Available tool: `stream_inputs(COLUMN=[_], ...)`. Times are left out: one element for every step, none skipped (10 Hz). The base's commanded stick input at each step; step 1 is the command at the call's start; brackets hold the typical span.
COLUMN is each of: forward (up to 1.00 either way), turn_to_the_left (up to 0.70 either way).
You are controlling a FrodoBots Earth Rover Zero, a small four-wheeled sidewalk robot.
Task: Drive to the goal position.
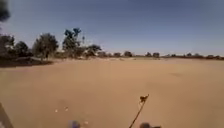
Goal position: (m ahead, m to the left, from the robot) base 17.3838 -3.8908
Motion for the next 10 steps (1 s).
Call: stream_inputs(forward=[0.70,0.70,0.70,0.70,0.70,0.70,0.70,0.70,0.70,0.70], turn_to_the_left=[0.00,0.00,0.00,0.00,0.00,0.00,0.00,0.00,0.00,0.00])
